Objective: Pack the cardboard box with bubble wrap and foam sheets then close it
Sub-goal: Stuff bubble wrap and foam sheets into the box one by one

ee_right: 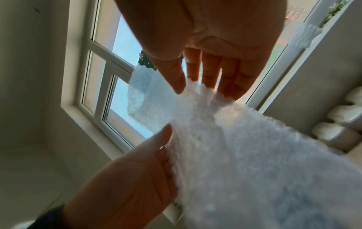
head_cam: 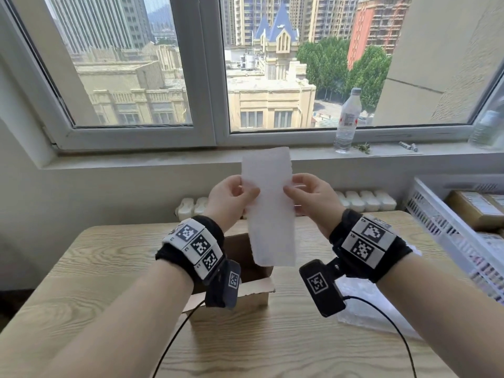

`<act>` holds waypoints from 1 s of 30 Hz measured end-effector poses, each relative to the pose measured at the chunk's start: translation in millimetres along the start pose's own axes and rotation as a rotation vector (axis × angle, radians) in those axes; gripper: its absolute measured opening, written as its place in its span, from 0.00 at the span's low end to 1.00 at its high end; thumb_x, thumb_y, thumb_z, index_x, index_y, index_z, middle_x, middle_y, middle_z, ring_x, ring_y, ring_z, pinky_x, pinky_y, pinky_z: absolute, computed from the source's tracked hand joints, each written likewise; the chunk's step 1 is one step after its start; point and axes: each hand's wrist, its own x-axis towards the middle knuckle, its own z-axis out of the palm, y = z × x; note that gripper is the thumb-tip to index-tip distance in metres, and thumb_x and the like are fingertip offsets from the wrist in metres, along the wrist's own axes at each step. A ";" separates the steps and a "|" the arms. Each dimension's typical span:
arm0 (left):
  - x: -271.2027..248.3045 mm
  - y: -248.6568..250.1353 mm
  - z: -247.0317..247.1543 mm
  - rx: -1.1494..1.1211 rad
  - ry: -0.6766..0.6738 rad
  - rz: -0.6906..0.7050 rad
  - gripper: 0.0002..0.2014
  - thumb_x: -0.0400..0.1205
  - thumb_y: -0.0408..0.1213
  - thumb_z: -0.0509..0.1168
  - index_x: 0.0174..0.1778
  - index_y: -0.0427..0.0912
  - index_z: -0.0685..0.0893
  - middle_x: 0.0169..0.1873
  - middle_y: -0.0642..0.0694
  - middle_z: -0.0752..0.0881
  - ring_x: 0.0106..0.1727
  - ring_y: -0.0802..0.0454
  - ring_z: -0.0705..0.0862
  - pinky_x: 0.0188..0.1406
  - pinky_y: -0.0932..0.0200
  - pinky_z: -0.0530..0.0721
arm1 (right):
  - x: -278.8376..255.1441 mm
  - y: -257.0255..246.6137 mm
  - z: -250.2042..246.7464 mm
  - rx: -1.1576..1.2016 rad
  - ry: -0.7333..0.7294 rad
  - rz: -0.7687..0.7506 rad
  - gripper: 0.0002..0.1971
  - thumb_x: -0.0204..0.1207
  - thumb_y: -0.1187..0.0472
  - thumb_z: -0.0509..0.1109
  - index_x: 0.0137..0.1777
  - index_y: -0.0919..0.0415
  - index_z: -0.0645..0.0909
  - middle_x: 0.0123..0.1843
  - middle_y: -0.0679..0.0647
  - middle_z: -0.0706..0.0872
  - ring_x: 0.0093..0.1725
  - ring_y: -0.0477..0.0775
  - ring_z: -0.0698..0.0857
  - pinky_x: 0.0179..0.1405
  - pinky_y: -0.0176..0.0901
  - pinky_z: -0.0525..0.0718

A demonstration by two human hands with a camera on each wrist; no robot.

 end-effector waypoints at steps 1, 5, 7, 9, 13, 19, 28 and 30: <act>0.2 0.4 -2.0 0.001 -0.021 -0.006 0.05 0.81 0.32 0.67 0.43 0.48 0.82 0.43 0.45 0.87 0.48 0.45 0.86 0.53 0.45 0.85 | 0.8 -0.9 -1.8 0.020 0.005 -0.005 0.08 0.78 0.66 0.69 0.44 0.51 0.78 0.42 0.55 0.85 0.41 0.55 0.84 0.51 0.54 0.85; -0.5 3.2 -13.0 -0.056 -0.130 -0.067 0.05 0.79 0.31 0.68 0.47 0.45 0.83 0.44 0.46 0.89 0.44 0.50 0.88 0.47 0.54 0.87 | -0.8 -3.8 -6.8 0.065 -0.030 -0.033 0.13 0.75 0.76 0.68 0.41 0.55 0.79 0.36 0.55 0.85 0.27 0.46 0.85 0.31 0.39 0.88; -2.2 4.5 -18.4 -0.114 -0.175 -0.096 0.07 0.79 0.29 0.68 0.51 0.43 0.82 0.45 0.45 0.89 0.46 0.50 0.88 0.46 0.53 0.86 | -1.4 -4.5 -7.8 0.103 -0.052 -0.028 0.15 0.74 0.79 0.67 0.39 0.57 0.79 0.35 0.55 0.84 0.27 0.47 0.85 0.30 0.40 0.88; -5.8 6.4 -22.4 -0.195 -0.219 -0.137 0.10 0.80 0.28 0.65 0.55 0.43 0.81 0.46 0.45 0.88 0.44 0.51 0.87 0.43 0.55 0.87 | -2.3 -4.5 -7.4 0.109 -0.060 -0.026 0.16 0.73 0.81 0.66 0.37 0.58 0.79 0.33 0.54 0.85 0.30 0.51 0.83 0.29 0.39 0.87; -17.0 10.3 -27.6 -0.370 -0.258 -0.325 0.15 0.84 0.48 0.56 0.58 0.41 0.79 0.50 0.42 0.87 0.46 0.46 0.87 0.46 0.49 0.87 | -6.3 -7.2 -3.3 0.065 -0.026 -0.042 0.16 0.73 0.81 0.67 0.31 0.61 0.80 0.29 0.51 0.85 0.29 0.50 0.80 0.24 0.33 0.85; -32.4 6.1 -27.0 -0.191 -0.339 -0.392 0.18 0.80 0.53 0.62 0.59 0.46 0.81 0.46 0.44 0.91 0.43 0.49 0.91 0.41 0.53 0.89 | -14.2 -9.6 10.3 -0.018 -0.012 -0.074 0.19 0.74 0.82 0.59 0.32 0.62 0.81 0.36 0.54 0.85 0.30 0.47 0.82 0.27 0.31 0.84; -38.0 8.9 -39.1 -0.105 -0.129 -0.238 0.18 0.79 0.29 0.67 0.66 0.35 0.75 0.61 0.36 0.84 0.53 0.44 0.86 0.47 0.52 0.87 | -27.3 -8.1 16.9 -0.058 -0.426 0.192 0.19 0.76 0.59 0.71 0.65 0.64 0.77 0.57 0.59 0.87 0.54 0.60 0.87 0.54 0.53 0.87; -40.4 9.3 -41.5 -0.113 -0.139 -0.221 0.20 0.79 0.34 0.68 0.67 0.37 0.75 0.62 0.37 0.84 0.54 0.44 0.87 0.48 0.52 0.87 | -27.7 -4.8 19.1 0.007 -0.377 0.175 0.18 0.77 0.63 0.70 0.65 0.64 0.76 0.56 0.59 0.86 0.52 0.59 0.88 0.52 0.52 0.88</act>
